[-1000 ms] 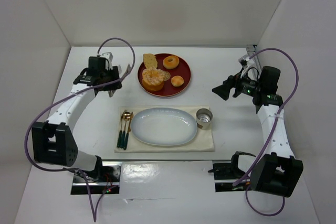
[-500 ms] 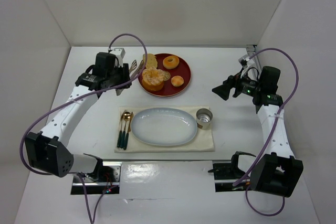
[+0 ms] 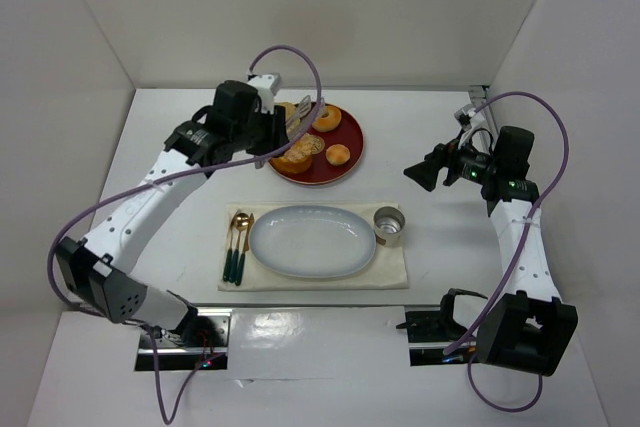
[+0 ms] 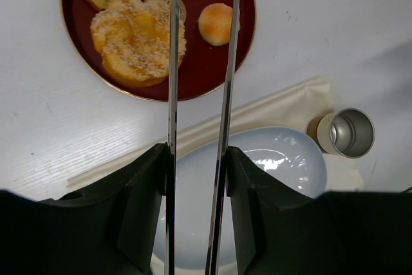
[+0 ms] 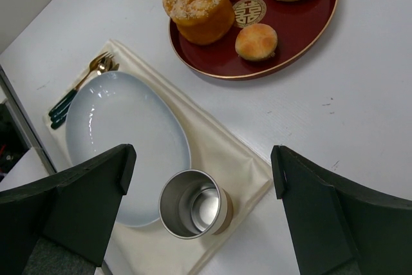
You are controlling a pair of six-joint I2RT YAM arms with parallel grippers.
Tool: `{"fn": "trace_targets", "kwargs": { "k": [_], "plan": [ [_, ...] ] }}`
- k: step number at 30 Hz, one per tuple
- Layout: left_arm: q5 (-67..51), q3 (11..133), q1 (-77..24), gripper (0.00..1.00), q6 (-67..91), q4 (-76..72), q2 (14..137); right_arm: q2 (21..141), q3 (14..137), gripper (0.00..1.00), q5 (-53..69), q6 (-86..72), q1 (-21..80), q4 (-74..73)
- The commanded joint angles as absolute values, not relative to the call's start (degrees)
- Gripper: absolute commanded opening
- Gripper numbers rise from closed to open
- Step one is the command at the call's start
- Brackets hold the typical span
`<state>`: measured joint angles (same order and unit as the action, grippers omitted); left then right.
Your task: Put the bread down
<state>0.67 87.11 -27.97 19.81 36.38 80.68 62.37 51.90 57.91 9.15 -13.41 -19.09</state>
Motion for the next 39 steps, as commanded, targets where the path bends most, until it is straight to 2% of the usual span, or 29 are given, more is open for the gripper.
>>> {"fn": "trace_targets", "kwargs": {
  "k": [1,15,39],
  "plan": [
    [0.26,90.35,-30.49,0.54,20.57,36.12,85.06,60.39,53.88,1.0,59.33,10.2,-13.71,-19.51],
    [1.49,95.62,-38.14,0.54,20.04,38.75,95.71,60.38,53.88,1.0,59.33,10.2,-13.71,-19.51],
    [6.86,93.25,-38.76,0.59,19.52,36.83,102.13,60.38,53.88,1.0,59.33,10.2,-13.71,-19.51]
  ]
}}
